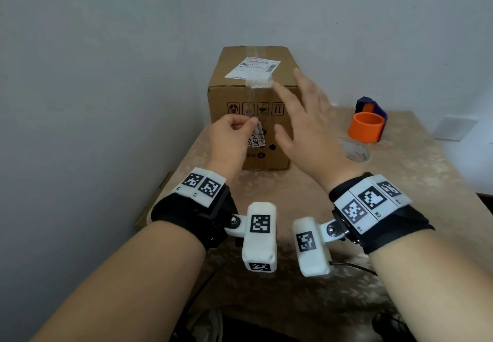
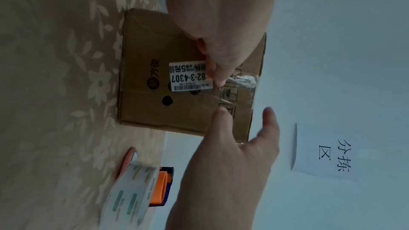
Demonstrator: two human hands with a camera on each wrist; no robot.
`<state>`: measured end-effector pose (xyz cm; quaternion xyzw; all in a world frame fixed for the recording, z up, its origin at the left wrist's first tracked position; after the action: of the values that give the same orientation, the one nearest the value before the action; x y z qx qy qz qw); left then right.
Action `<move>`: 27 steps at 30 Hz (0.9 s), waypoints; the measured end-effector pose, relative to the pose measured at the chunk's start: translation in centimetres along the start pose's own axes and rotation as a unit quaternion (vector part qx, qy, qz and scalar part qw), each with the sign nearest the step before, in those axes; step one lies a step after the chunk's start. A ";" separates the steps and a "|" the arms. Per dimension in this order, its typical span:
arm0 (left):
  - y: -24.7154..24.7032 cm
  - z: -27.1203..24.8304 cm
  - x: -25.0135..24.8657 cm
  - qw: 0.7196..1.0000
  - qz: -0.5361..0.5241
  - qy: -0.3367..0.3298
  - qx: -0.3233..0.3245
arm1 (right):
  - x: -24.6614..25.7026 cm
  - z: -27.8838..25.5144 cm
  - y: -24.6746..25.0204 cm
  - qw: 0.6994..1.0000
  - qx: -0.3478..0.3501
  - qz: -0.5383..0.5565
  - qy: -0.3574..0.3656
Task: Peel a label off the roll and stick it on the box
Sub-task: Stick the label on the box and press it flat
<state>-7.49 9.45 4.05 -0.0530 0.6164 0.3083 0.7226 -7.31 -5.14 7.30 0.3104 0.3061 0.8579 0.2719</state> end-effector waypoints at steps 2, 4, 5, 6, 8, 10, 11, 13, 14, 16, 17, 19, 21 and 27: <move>-0.1 -0.1 -0.1 1.000 0.002 -0.009 -0.003 | -0.1 0.2 -0.5 0.999 0.023 -0.026 0.010; -0.1 -0.2 -0.2 1.000 -0.004 -0.017 0.009 | -0.2 0.3 -0.8 0.999 0.029 -0.035 0.016; -0.1 -0.2 -0.2 1.000 -0.007 -0.020 0.018 | -0.1 0.3 -0.8 0.999 0.028 -0.035 0.019; -0.1 -0.3 -0.1 0.999 -0.011 -0.023 0.027 | -0.1 0.3 -0.7 0.999 0.025 -0.037 0.021; 0.0 -0.2 0.0 0.999 -0.022 -0.028 0.040 | -0.1 0.3 -0.7 0.998 0.022 -0.049 0.022; 0.1 0.0 0.1 0.998 -0.029 -0.033 0.047 | -0.1 0.3 -0.6 0.998 0.024 -0.061 0.018; 0.0 0.2 0.2 0.998 -0.030 -0.033 0.049 | -0.2 0.4 -0.5 0.998 0.024 -0.064 0.016; 0.0 0.4 0.2 0.998 -0.032 -0.033 0.053 | -0.2 0.5 -0.4 0.997 0.027 -0.068 0.008; -0.1 0.5 0.3 0.997 -0.033 -0.031 0.055 | -0.3 0.5 -0.5 0.997 0.030 -0.067 0.001; -0.1 0.7 0.3 0.997 -0.030 -0.026 0.060 | -0.4 0.6 -0.8 0.998 0.031 -0.058 -0.014; -0.2 0.8 0.3 0.997 -0.027 -0.025 0.061 | -0.4 0.7 -0.9 0.998 0.029 -0.056 -0.018; -0.2 0.9 0.3 0.998 -0.018 -0.022 0.057 | -0.3 1.2 -1.0 0.997 0.034 -0.068 -0.016; -0.1 1.1 0.3 0.999 0.003 -0.014 0.051 | -0.4 1.9 -0.8 0.995 0.051 -0.091 -0.008; 0.4 0.9 -0.4 0.992 0.118 -0.007 0.046 | -0.6 3.4 0.5 0.995 0.045 -0.087 0.014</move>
<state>-6.94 10.03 4.72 0.0554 0.6271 0.3626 0.6872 -4.62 -4.65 9.52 0.2822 0.3745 0.8207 0.3265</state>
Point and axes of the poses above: each hand's wrist, its own z-axis towards the middle knuckle, its own y-axis out of the back of the hand, x = y × z, the point moved 4 cm from there along z, towards the middle knuckle, and after that the axes turned 13 degrees about z, right-handed, at the moved point
